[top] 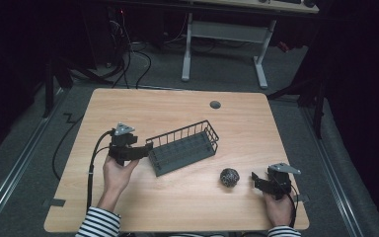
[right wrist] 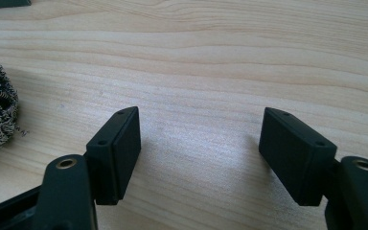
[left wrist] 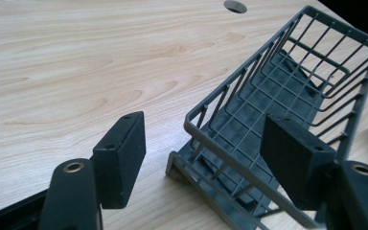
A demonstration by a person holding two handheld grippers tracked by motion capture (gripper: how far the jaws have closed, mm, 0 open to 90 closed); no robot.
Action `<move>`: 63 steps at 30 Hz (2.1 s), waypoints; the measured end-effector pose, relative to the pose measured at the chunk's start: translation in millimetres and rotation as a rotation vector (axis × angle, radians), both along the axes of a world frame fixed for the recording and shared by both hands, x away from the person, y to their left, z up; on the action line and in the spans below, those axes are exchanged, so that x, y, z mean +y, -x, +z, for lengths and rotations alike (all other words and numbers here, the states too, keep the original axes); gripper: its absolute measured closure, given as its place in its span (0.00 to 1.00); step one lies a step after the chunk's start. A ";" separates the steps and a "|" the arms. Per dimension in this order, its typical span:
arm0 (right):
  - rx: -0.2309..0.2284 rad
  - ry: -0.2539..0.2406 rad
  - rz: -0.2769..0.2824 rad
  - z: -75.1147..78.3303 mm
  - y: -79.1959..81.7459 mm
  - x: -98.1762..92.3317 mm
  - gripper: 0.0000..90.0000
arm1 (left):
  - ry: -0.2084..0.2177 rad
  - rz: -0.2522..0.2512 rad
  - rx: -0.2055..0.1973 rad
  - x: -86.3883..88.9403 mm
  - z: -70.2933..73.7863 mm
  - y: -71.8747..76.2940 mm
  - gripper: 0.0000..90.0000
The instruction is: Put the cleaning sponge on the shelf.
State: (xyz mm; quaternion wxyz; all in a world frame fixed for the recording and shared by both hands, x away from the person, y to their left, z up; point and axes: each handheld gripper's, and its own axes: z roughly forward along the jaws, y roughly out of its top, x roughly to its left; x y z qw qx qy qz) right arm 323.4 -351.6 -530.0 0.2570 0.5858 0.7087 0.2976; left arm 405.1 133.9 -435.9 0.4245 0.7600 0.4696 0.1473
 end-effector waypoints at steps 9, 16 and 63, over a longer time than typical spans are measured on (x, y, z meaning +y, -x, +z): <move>-0.002 0.002 0.002 -0.1 -0.1 -0.1 0.35 | -0.028 0.013 -0.008 16.4 -1.9 12.1 0.39; 0.000 0.003 0.003 0.0 -0.1 -0.1 0.35 | -0.035 0.050 -0.013 35.9 -7.9 20.9 0.39; -0.003 0.002 0.004 -0.1 -0.1 0.1 0.35 | -0.104 0.197 0.058 86.5 -87.9 48.5 0.33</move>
